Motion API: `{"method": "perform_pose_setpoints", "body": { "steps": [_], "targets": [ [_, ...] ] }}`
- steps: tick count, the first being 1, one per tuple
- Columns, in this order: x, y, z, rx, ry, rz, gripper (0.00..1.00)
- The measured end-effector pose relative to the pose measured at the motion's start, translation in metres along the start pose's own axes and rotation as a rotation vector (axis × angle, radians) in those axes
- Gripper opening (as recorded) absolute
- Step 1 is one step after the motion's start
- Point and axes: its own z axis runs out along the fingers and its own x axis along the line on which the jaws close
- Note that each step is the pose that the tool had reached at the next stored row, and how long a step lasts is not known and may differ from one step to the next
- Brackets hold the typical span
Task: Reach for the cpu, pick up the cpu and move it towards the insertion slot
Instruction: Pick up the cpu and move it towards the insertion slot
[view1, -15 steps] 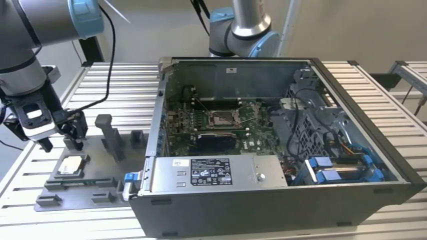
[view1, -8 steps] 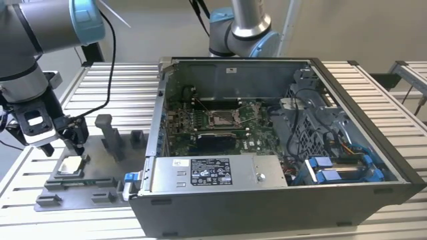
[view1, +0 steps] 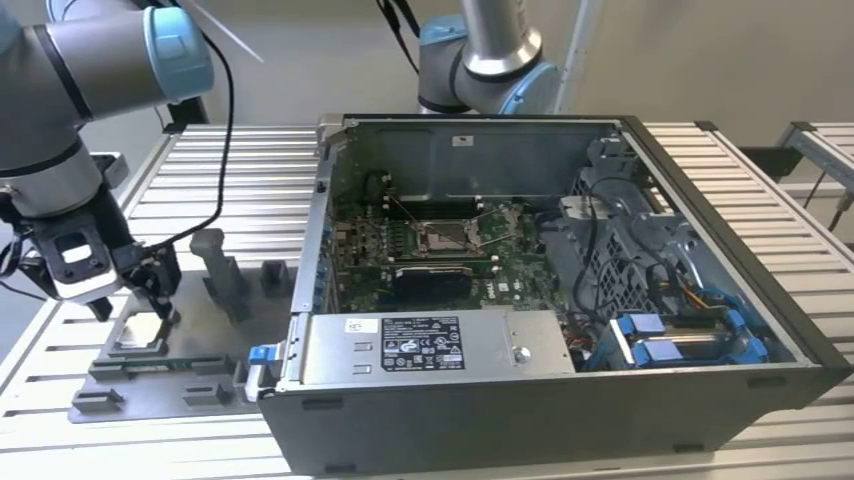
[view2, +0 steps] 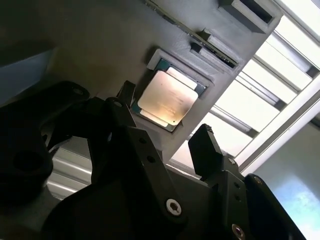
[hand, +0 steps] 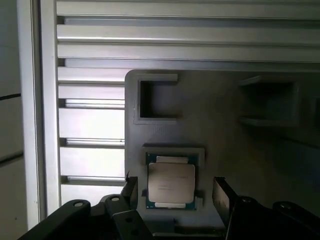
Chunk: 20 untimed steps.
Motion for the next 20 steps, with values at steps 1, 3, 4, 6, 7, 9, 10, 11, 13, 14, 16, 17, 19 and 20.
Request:
{"method": "perform_pose_setpoints", "body": {
  "steps": [1, 3, 4, 6, 7, 9, 10, 11, 13, 14, 16, 17, 19, 20],
  "targets": [
    [0.0000, 0.0000, 0.0012, 0.0000, 0.0000, 0.000, 1.00],
    [0.0005, -0.0001, 0.0037, 0.0001, 0.0001, 0.000, 1.00],
    [0.0007, -0.0002, 0.0048, 0.0001, 0.0001, 0.000, 1.00],
    [0.0011, -0.0003, 0.0071, 0.0001, 0.0000, 0.000, 1.00],
    [0.0014, -0.0004, 0.0080, 0.0002, 0.0001, 0.000, 1.00],
    [0.0022, -0.0004, 0.0097, 0.0001, -0.0001, 0.000, 1.00],
    [0.0025, -0.0004, 0.0105, 0.0000, -0.0001, 0.000, 1.00],
    [0.0027, -0.0005, 0.0113, 0.0000, -0.0002, 0.000, 1.00],
    [0.0031, -0.0005, 0.0124, 0.0001, 0.0000, 0.000, 1.00],
    [0.0032, -0.0005, 0.0130, 0.0001, 0.0000, 0.000, 1.00],
    [0.0033, -0.0005, 0.0144, 0.0002, 0.0001, 0.000, 1.00],
    [0.0034, -0.0006, 0.0151, 0.0001, 0.0000, 0.000, 1.00],
    [0.0034, -0.0006, 0.0166, 0.0000, -0.0001, 0.000, 1.00],
    [0.0034, -0.0006, 0.0173, 0.0000, -0.0001, 0.000, 1.00]
  ]
}}
